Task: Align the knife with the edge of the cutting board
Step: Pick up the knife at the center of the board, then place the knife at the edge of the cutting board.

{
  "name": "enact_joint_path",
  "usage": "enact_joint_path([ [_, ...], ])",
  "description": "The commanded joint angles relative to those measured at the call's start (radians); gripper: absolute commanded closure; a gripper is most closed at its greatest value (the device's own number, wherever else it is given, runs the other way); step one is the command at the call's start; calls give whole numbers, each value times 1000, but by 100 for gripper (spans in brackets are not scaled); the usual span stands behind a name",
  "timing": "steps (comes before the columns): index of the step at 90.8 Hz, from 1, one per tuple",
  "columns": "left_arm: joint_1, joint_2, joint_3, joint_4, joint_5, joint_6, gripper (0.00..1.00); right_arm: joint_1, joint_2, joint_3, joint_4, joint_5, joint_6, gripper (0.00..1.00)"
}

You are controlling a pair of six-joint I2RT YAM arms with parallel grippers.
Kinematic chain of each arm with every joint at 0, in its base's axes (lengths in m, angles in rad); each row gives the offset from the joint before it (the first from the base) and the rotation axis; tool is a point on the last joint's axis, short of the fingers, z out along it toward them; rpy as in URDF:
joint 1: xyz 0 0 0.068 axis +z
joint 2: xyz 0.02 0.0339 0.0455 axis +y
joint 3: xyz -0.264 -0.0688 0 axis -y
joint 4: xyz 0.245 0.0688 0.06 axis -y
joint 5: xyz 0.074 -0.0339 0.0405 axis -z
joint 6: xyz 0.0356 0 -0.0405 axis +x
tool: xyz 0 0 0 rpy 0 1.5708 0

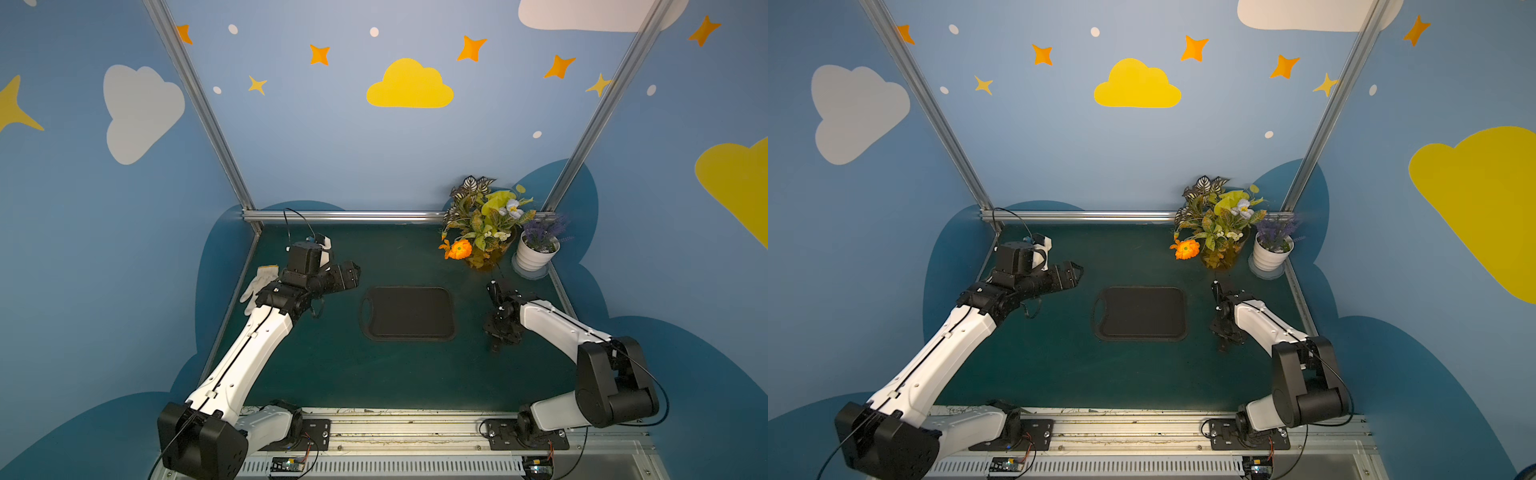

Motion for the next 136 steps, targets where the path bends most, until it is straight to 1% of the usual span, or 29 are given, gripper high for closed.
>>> enact_joint_path([
  [1,6,8,-4,7,2,8,0,48,-47,1,-13,71,-8,100],
  [21,6,44,1,4,26,8,0,135,-90,-2,-29,107,3,100],
  [46,-1,118,26,-24,56,25,0,198,-113,3,-27,79,0,100],
  [57,-33,172,56,-61,71,47,0,221,-128,12,-30,63,-2,100],
  [77,-107,226,93,-119,14,89,0,279,-148,27,-35,49,12,100],
  [100,-135,262,109,-139,-7,112,0,364,-120,48,-25,32,41,100],
  [136,-134,274,120,-161,-68,129,0,531,9,141,-25,104,102,100],
])
